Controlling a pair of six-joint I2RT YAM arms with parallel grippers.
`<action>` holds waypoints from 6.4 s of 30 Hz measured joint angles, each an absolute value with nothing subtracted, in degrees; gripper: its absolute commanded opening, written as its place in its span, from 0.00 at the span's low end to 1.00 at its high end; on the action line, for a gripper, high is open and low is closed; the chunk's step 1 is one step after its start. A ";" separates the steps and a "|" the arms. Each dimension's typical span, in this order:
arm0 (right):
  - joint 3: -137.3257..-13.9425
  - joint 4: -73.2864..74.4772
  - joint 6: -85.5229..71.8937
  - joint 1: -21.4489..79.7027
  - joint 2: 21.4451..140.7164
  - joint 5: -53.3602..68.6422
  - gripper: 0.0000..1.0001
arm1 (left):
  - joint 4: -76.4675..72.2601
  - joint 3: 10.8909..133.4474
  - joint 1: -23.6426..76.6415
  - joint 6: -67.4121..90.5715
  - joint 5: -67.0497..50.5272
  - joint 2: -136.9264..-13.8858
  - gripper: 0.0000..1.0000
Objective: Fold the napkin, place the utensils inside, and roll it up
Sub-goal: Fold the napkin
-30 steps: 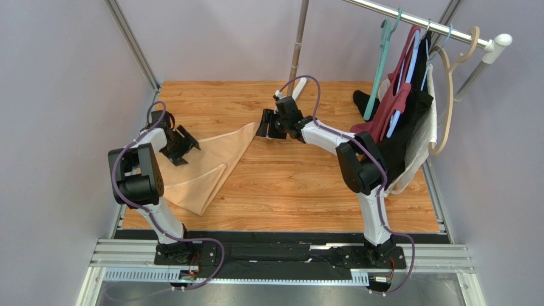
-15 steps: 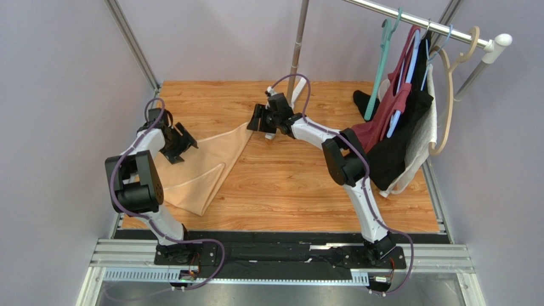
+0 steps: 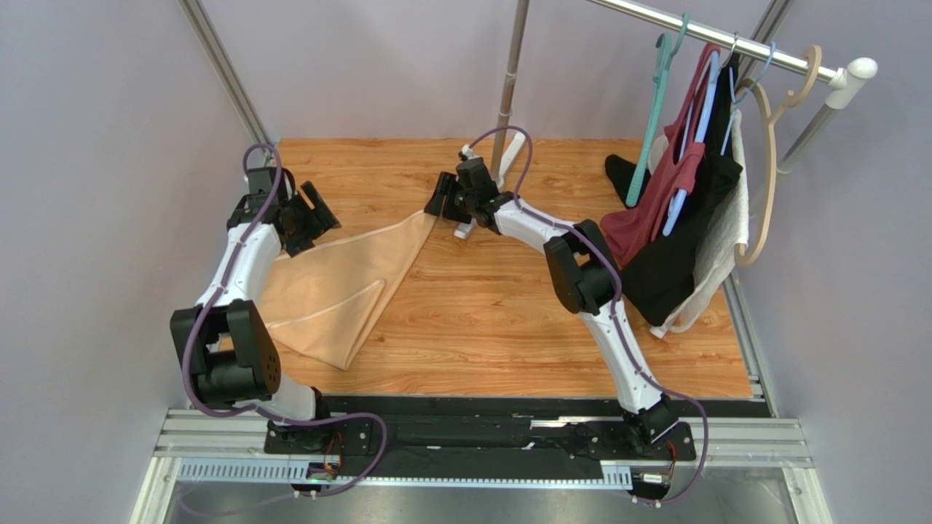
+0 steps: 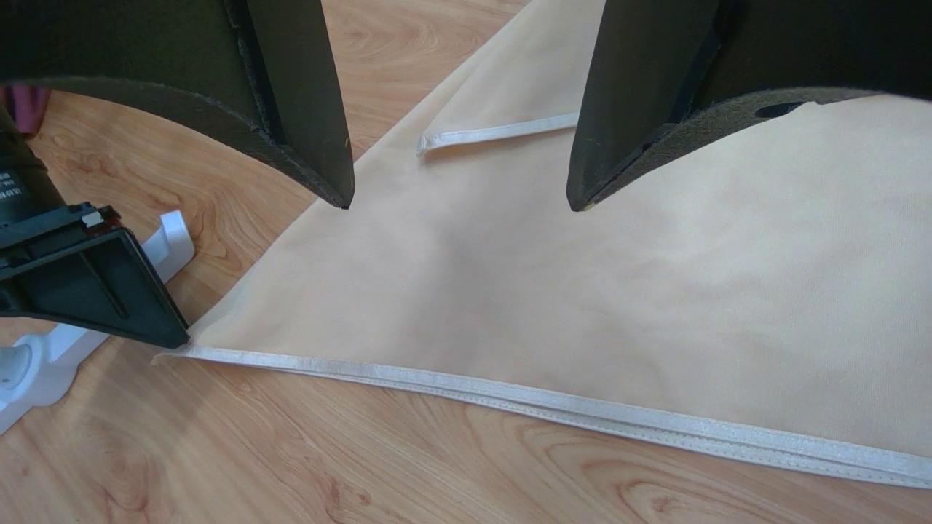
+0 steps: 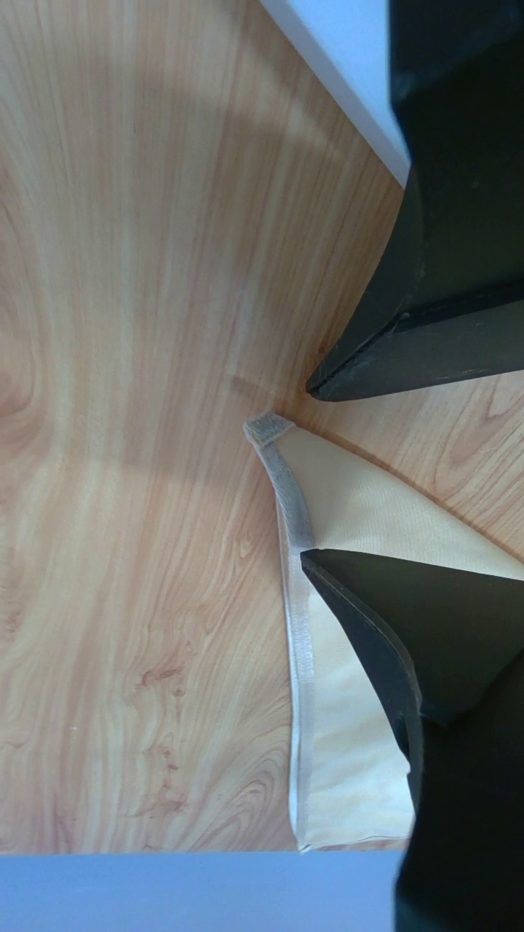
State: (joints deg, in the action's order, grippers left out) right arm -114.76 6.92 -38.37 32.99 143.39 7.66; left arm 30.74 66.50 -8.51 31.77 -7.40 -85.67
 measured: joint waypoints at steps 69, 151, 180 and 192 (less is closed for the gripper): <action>-117.67 7.57 -46.57 30.98 146.87 9.58 0.02 | 30.13 66.37 -8.51 32.29 -14.98 -82.46 0.81; -84.36 -23.00 -49.76 51.94 123.00 22.85 0.00 | 32.38 61.54 -8.49 24.93 -9.56 -65.36 0.81; -80.58 -22.94 -49.67 54.63 125.05 25.10 0.00 | 32.38 61.54 -8.51 24.95 -10.46 -65.52 0.81; -80.42 -22.79 -48.82 55.99 126.74 25.23 0.21 | 32.38 61.54 -8.49 24.97 -10.57 -66.08 0.81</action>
